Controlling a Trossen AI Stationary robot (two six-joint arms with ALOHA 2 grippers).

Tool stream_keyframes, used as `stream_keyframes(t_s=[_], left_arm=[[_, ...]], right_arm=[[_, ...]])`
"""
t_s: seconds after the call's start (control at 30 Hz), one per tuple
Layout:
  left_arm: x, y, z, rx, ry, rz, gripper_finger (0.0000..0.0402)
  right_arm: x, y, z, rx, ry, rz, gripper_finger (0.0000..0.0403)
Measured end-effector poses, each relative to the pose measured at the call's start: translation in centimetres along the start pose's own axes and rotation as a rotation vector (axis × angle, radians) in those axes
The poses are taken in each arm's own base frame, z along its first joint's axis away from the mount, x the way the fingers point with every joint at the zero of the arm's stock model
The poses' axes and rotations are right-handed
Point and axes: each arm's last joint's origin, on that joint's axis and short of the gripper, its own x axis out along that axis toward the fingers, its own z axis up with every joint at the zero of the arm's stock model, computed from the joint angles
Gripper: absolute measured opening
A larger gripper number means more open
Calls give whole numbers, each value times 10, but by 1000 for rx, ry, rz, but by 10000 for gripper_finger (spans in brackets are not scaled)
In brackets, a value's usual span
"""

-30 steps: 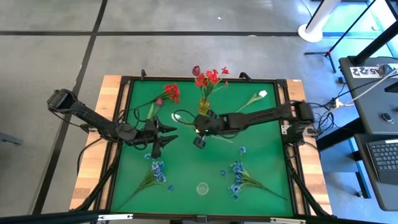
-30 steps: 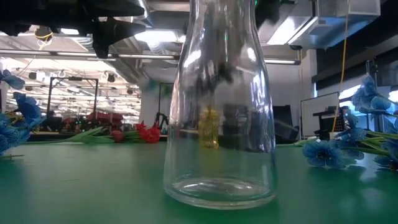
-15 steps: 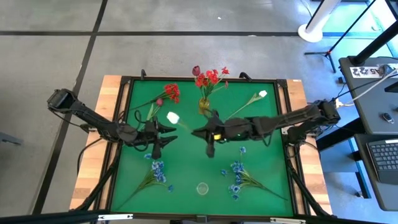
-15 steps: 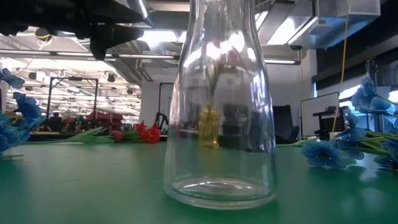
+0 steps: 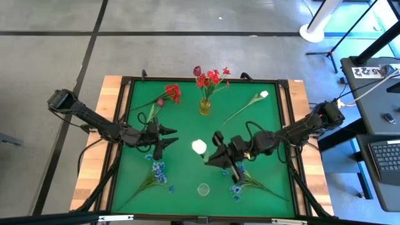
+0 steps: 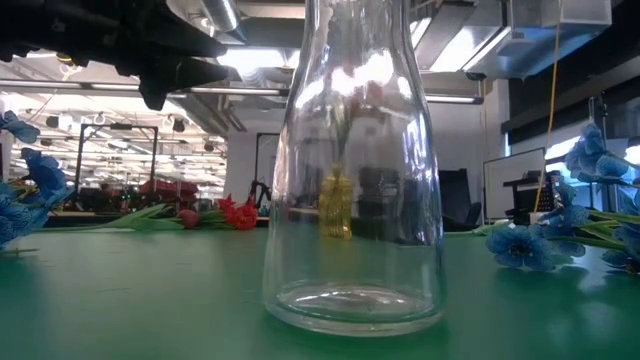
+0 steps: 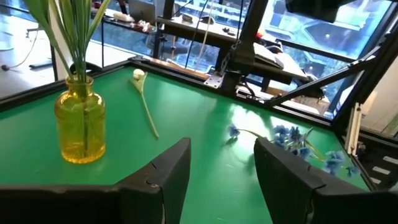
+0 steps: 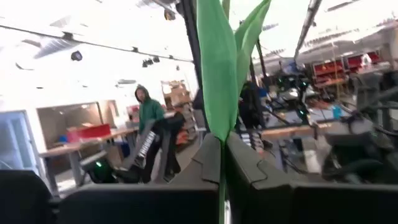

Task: Sort flowers into vase by color
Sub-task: Put the bottom white tulip into the transparent vase

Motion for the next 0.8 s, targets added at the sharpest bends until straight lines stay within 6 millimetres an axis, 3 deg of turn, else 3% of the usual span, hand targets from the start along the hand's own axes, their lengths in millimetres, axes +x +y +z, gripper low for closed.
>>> stream_keyframes(t_s=[0.4,0.8], left_arm=[[0,1,0,-28,-9,20,172],[0,1,0,-47,-7,21,172]], right_arm=[[3,33,-20,43,-70,70,3],[9,24,-57,78,-109,40,3]])
